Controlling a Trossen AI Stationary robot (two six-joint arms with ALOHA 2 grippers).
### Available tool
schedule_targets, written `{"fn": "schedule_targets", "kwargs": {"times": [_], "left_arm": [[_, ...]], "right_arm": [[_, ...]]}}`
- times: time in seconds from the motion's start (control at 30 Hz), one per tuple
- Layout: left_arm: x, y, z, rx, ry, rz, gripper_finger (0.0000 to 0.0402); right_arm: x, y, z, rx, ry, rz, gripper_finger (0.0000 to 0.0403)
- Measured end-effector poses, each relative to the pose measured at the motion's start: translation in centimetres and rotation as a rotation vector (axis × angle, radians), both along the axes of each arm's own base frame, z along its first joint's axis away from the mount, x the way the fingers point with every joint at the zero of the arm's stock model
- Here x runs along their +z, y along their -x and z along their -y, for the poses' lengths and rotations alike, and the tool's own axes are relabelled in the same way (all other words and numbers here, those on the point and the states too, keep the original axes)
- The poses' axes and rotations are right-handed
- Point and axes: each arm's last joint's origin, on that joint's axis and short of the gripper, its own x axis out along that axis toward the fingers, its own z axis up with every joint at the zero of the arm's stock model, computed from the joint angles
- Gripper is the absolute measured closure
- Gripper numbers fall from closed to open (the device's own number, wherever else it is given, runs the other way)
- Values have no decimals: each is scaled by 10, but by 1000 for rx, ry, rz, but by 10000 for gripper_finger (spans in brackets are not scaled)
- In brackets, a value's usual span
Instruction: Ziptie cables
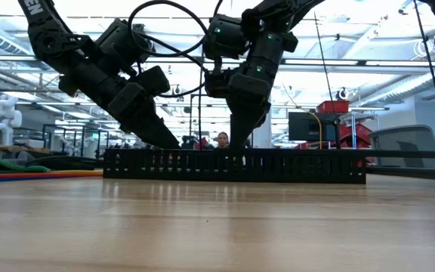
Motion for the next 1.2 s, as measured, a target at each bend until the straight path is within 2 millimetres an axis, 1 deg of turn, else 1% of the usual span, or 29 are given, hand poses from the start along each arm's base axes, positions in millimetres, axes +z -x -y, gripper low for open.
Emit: {"fn": "schedule_targets", "kwargs": {"times": [0.17,0.3,0.4,0.8,0.9,0.97,1.07,1.2], "left_arm": [[0,0,0,0,0,0,4],[0,0,0,6,-4,-1,4],[0,0,0,10,-7,-1,4],[0,0,-1,25,-18,3,4],[4,-3,-1,21,-32,52,4],[10,-6,-2,-16,-87,113,4],[11,-6,-6,-67,-166,113,4],[3,-8,-16,-105,-129,82,4]], "right_arm": [[-6,3,0,-13,-4,-23,136],[-5,3,0,-20,-5,-18,155],[-5,3,0,-21,-4,-16,161],[-5,3,2,-34,11,-18,160],[-5,3,2,-34,11,-18,158],[-5,3,2,-33,10,-18,157],[-5,3,2,-33,9,-18,157],[-5,3,2,-32,9,-17,157]]}}
